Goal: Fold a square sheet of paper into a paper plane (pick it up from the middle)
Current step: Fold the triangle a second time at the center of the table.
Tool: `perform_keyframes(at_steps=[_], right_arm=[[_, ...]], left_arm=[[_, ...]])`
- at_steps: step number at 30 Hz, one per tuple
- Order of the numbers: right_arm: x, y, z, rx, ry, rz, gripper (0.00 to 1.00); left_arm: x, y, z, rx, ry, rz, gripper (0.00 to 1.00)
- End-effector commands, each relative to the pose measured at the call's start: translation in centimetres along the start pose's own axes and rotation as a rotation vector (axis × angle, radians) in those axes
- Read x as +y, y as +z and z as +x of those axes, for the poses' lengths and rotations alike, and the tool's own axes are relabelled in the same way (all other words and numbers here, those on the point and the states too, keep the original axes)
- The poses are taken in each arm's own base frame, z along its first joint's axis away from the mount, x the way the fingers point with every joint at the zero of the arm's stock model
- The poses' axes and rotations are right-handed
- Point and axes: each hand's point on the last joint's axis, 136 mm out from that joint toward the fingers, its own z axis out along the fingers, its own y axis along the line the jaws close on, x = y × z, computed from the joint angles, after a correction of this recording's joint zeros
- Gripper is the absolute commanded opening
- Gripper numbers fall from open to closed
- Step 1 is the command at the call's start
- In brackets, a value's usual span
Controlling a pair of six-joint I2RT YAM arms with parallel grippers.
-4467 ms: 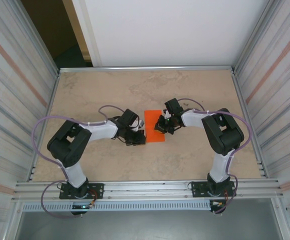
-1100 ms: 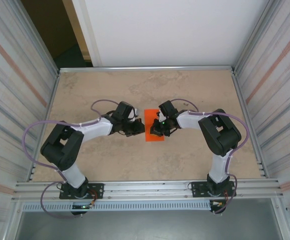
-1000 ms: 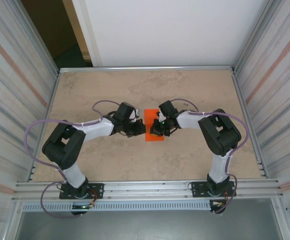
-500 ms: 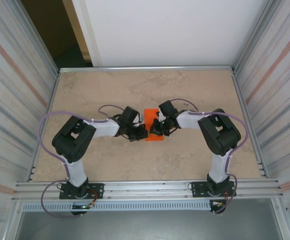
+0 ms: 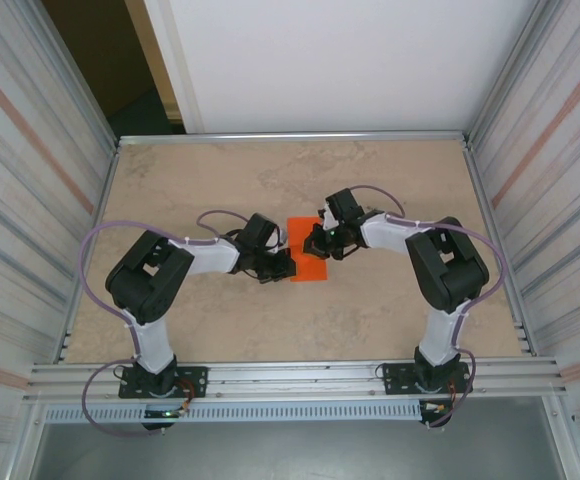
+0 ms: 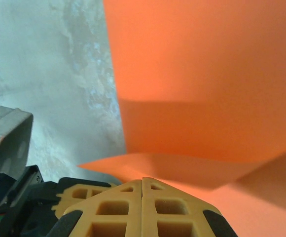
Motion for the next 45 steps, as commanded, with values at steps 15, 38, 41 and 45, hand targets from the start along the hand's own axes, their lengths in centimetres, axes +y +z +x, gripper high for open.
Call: perform_keyframes(at_steps=[15, 38, 41, 45], right_arm=[[-1.2, 3.3, 1.5, 0.11, -0.027, 0.056, 0.04], [-2.2, 3.6, 1.9, 0.117, 0.014, 0.112, 0.02], [-2.2, 3.6, 1.9, 0.116, 0.016, 0.107, 0.02], [-2.1, 3.5, 1.8, 0.114, 0.015, 0.1, 0.02]], left_arm=[[0.0, -0.9, -0.2, -0.011, -0.015, 0.003, 0.0], [-1.4, -1.4, -2.2, -0.058, -0.033, 0.023, 0.0], [-0.9, -0.8, -1.8, -0.037, -0.039, 0.019, 0.0], [-0.5, -0.3, -1.5, -0.023, -0.042, 0.012, 0.0]])
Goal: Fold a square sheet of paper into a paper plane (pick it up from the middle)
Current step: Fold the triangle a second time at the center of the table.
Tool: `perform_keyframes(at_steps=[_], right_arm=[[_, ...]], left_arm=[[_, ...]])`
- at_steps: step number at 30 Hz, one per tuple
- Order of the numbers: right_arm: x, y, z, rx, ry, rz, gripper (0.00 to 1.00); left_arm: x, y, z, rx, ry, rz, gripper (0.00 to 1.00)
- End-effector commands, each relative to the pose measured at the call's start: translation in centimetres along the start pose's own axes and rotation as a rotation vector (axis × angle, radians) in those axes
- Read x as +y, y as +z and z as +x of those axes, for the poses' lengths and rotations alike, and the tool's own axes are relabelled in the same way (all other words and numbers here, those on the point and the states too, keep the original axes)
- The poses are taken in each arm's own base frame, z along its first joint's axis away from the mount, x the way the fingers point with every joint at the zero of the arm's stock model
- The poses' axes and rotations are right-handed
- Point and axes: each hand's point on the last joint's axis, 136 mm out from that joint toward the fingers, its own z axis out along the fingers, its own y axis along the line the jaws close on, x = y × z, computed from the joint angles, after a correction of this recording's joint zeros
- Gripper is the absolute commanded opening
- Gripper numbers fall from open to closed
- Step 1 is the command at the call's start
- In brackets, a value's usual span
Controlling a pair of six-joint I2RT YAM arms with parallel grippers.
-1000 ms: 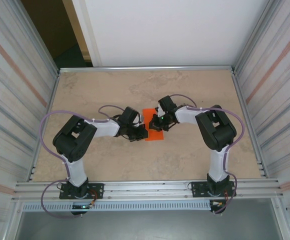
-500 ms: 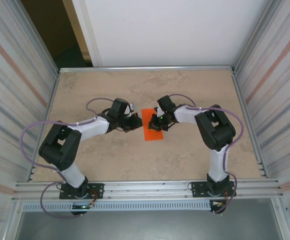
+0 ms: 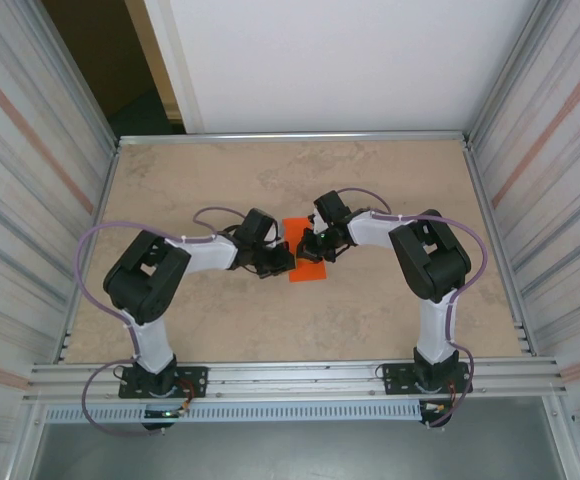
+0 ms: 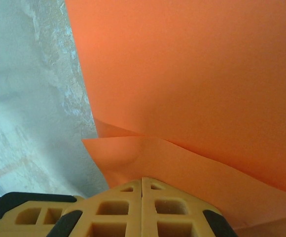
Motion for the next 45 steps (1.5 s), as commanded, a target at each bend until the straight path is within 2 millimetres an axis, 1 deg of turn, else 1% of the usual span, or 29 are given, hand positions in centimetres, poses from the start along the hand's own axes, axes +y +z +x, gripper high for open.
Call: perform_keyframes(at_steps=[1, 4, 6, 8, 11, 13, 15, 19, 22, 27, 33, 38, 41, 45], right_arm=[[-1.3, 0.6, 0.8, 0.034, 0.032, 0.046, 0.02], [-0.9, 0.4, 0.6, 0.025, 0.023, 0.032, 0.01], [-0.3, -0.1, 0.4, 0.009, 0.013, 0.007, 0.01], [0.5, -0.9, 0.1, -0.018, -0.002, -0.018, 0.01], [1.9, -2.8, -0.6, -0.046, -0.045, -0.062, 0.02], [2.1, -3.6, -0.6, -0.054, -0.07, -0.049, 0.03], [1.8, -4.0, -0.2, -0.053, -0.086, -0.025, 0.02], [0.3, -3.4, 1.5, -0.018, -0.077, 0.011, 0.0], [-0.3, -2.6, 2.5, 0.005, -0.078, 0.031, 0.0], [-0.5, -1.2, 3.2, 0.032, -0.083, 0.041, 0.0], [0.2, -0.7, 2.6, 0.034, -0.095, 0.004, 0.0], [0.1, -0.4, 2.0, 0.03, -0.094, 0.005, 0.0], [-0.4, -0.2, 1.8, 0.027, -0.087, 0.016, 0.0], [-1.8, -0.4, 1.0, 0.003, -0.051, 0.045, 0.0]], left_arm=[[-0.1, 0.5, 0.2, 0.022, -0.004, 0.007, 0.0], [0.7, 0.7, 0.3, 0.021, -0.012, -0.016, 0.0], [1.6, 0.8, 0.8, 0.029, -0.019, -0.058, 0.0], [3.2, 0.8, 1.5, 0.044, -0.033, -0.127, 0.0], [4.9, 0.7, 2.4, 0.058, -0.055, -0.182, 0.0], [5.6, 0.8, 2.9, 0.068, -0.066, -0.201, 0.0], [5.9, 0.9, 3.2, 0.073, -0.072, -0.205, 0.0], [6.2, 0.9, 3.3, 0.073, -0.079, -0.206, 0.0], [6.1, 1.0, 3.2, 0.071, -0.079, -0.201, 0.0], [6.1, 1.1, 3.3, 0.075, -0.079, -0.2, 0.0], [6.0, 1.0, 3.3, 0.076, -0.079, -0.198, 0.0], [6.1, 1.1, 3.4, 0.081, -0.082, -0.201, 0.0], [6.3, 1.1, 3.6, 0.086, -0.085, -0.209, 0.0], [6.9, 0.9, 3.9, 0.097, -0.096, -0.239, 0.0]])
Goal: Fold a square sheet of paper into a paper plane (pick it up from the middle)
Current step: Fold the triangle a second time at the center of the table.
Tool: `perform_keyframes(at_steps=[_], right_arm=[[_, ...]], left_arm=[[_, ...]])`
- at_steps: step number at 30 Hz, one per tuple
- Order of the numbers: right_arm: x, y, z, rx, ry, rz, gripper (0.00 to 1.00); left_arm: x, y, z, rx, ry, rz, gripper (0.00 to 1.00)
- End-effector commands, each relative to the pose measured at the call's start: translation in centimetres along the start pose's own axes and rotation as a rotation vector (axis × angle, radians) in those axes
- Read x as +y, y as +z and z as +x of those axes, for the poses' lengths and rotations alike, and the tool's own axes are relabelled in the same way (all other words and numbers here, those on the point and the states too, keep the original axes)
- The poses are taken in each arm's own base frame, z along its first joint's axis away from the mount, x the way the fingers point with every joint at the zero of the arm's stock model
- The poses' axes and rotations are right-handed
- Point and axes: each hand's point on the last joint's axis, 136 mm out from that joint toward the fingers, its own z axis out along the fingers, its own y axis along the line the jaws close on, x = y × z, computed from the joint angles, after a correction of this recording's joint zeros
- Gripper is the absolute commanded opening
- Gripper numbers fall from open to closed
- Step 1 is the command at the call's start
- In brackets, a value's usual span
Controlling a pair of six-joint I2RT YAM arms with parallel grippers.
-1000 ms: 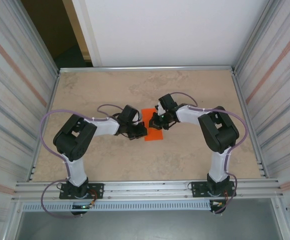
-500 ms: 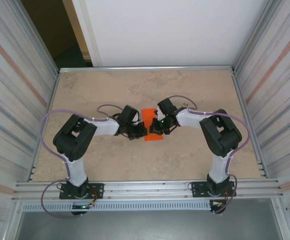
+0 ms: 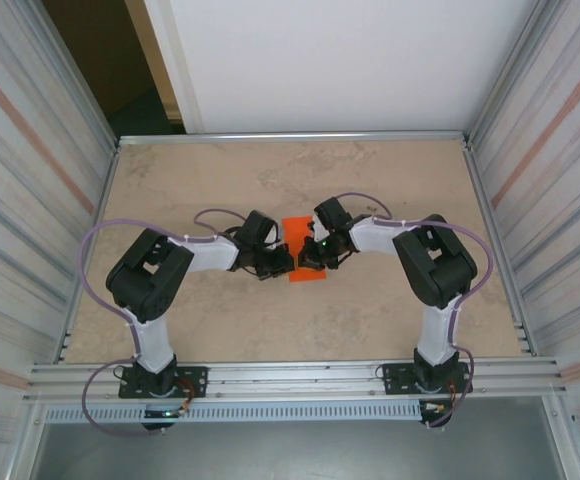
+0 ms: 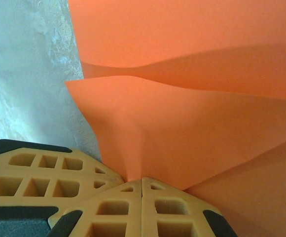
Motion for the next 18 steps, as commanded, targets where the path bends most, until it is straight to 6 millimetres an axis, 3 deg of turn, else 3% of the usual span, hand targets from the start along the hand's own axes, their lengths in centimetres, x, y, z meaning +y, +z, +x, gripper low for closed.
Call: perform_keyframes(at_steps=[1, 13, 16, 18], right_arm=[[-1.5, 0.0, -1.4, -0.032, 0.015, 0.034, 0.0], [-6.8, -2.2, -6.9, -0.139, 0.158, 0.074, 0.0], [-8.5, -3.4, -8.4, -0.167, 0.197, 0.08, 0.0], [-8.5, -4.6, -9.3, -0.194, 0.187, 0.081, 0.0]], left_arm=[[6.1, 0.5, 3.8, 0.101, -0.088, -0.218, 0.0], [7.5, 0.2, 4.5, 0.122, -0.116, -0.255, 0.0], [7.3, 0.3, 4.5, 0.124, -0.11, -0.249, 0.0], [7.1, 0.3, 4.3, 0.123, -0.104, -0.243, 0.0]])
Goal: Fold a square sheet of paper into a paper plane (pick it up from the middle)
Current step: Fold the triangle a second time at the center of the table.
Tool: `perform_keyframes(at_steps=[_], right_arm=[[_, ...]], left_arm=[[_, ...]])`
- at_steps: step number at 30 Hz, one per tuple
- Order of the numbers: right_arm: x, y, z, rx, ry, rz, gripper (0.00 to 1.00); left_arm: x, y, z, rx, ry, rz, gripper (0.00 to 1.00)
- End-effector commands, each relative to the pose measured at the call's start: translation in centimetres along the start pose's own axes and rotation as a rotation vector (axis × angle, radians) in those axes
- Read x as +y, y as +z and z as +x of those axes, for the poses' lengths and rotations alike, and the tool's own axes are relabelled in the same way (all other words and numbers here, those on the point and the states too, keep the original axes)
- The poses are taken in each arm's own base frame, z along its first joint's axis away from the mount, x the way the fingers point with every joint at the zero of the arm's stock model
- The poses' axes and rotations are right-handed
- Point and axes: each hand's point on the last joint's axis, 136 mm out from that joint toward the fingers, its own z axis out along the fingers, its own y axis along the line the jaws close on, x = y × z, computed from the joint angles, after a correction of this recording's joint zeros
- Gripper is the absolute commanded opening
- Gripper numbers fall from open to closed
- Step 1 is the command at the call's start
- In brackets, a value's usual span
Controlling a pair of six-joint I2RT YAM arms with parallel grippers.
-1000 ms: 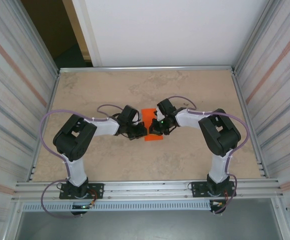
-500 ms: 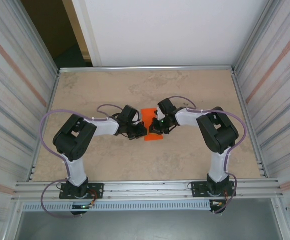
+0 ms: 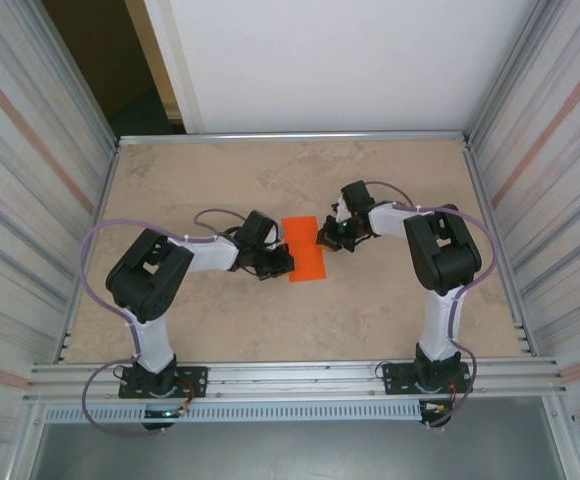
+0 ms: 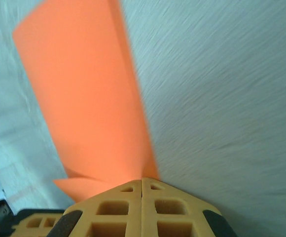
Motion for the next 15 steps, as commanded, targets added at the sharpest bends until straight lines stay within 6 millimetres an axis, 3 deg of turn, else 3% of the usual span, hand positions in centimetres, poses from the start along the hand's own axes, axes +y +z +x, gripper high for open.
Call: perform_keyframes(at_steps=[1, 4, 7, 11, 15], right_arm=[[-2.9, -1.9, -2.9, -0.092, 0.008, 0.107, 0.0], [-0.8, -4.2, -3.2, -0.131, -0.055, 0.092, 0.0], [1.2, -5.2, -1.8, -0.132, -0.108, 0.07, 0.0], [3.3, -3.0, 2.1, -0.051, -0.151, 0.041, 0.0], [4.7, -0.2, 4.8, 0.019, -0.177, 0.023, 0.0]], left_arm=[[6.8, 0.3, 4.0, 0.118, -0.1, -0.238, 0.0], [6.4, 0.3, 3.6, 0.111, -0.089, -0.227, 0.0], [6.0, 0.2, 3.3, 0.107, -0.081, -0.221, 0.0], [5.8, 0.1, 3.1, 0.102, -0.075, -0.217, 0.0], [5.7, 0.1, 3.1, 0.101, -0.077, -0.213, 0.0]])
